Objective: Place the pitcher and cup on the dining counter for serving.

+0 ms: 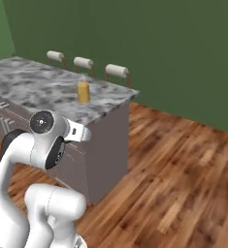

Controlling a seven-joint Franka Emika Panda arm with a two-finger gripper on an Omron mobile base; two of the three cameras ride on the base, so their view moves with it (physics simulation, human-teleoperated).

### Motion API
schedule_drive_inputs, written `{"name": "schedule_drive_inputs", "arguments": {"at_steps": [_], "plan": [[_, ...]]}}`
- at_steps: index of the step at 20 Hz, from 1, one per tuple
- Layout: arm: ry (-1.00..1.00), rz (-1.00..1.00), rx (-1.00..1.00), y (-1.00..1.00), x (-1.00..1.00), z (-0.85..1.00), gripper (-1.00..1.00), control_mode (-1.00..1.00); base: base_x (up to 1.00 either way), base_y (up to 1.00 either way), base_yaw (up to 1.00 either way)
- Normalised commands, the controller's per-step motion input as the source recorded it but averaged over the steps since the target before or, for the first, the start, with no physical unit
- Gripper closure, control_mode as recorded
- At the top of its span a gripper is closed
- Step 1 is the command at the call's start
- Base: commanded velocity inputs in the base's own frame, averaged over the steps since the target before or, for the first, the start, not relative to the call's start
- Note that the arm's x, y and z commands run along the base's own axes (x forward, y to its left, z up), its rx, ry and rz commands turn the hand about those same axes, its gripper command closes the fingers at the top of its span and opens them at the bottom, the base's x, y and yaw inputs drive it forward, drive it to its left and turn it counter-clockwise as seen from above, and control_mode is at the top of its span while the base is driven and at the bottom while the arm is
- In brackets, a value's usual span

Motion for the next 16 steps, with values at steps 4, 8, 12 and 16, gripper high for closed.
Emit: {"name": "schedule_drive_inputs", "arguments": {"at_steps": [4,8,12,16], "plan": [[0.0,0.0,0.0,0.0,0.0,0.0,1.0,1.0,1.0,0.97,0.0],[0.0,0.0,0.0,0.0,0.0,0.0,1.0,1.0,1.0,1.0,-0.02],[0.0,0.0,0.0,0.0,0.0,0.0,1.0,1.0,1.0,1.0,-0.09],[0.0,0.0,0.0,0.0,0.0,0.0,1.0,1.0,0.91,1.0,-0.31]]}}
